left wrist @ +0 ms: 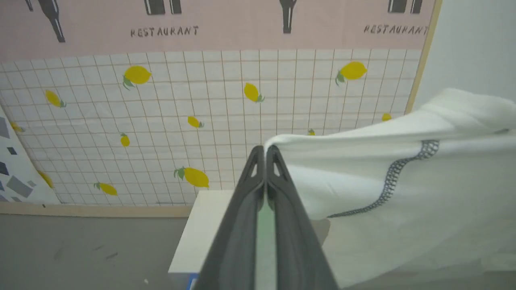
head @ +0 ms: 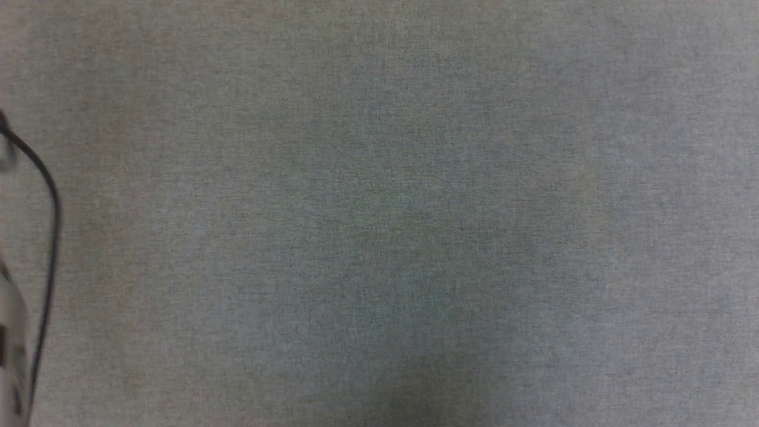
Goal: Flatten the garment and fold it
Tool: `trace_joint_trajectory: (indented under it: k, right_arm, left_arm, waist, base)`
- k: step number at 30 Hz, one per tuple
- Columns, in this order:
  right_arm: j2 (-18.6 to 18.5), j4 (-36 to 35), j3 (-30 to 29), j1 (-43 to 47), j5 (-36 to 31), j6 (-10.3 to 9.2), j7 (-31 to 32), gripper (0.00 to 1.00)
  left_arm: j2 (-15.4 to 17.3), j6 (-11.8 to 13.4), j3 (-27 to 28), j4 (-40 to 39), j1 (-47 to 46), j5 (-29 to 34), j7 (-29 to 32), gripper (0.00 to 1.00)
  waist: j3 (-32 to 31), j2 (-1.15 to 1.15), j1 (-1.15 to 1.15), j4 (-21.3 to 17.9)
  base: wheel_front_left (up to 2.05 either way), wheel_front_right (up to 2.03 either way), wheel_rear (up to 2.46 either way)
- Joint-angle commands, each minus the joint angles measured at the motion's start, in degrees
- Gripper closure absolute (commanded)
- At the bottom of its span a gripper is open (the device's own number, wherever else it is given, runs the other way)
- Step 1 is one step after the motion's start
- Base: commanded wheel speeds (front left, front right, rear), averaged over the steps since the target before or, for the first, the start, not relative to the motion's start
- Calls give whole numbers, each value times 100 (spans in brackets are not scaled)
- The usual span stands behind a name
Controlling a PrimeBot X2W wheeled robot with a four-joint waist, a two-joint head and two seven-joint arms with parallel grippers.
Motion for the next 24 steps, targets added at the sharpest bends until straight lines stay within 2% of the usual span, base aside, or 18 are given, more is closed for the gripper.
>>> trace_joint_trajectory:
  k: [1,7,14,17,19,24]
  right_arm:
    - [-191,118,31,330,151,-65,-56,100]
    - [-372,90,661,1696,1075,-65,-160,100]
    - [-900,-836,955,3629,2080,-65,138,100]
    - [-1108,-1331,869,4468,2234,-65,339,100]
    - [-1206,-1707,686,5100,2252,-65,493,100]
    - [-1145,-2407,-7,6414,2088,-65,750,100]
  left_arm:
    - [174,-35,2,152,360,5,134,100]
    - [72,-290,-257,363,1875,-336,809,100]
    - [-126,-444,-468,-140,3792,-979,1505,100]
    - [-164,-448,-489,-531,4578,-1234,1734,100]
    - [-180,-352,-468,-866,5170,-1399,1911,100]
    - [-189,-68,-427,-1593,6276,-1675,2258,100]
  waist:
    - [-128,0,0,35]
    - [-653,0,0,104]
    - [-1461,0,0,208]
    - [-1758,0,0,223]
    - [-1946,0,0,230]
    - [-2243,0,0,237]
  base:
    - [0,0,0]
    - [0,0,0]
    - [0,0,0]
    - [0,0,0]
    - [0,0,0]
    - [0,0,0]
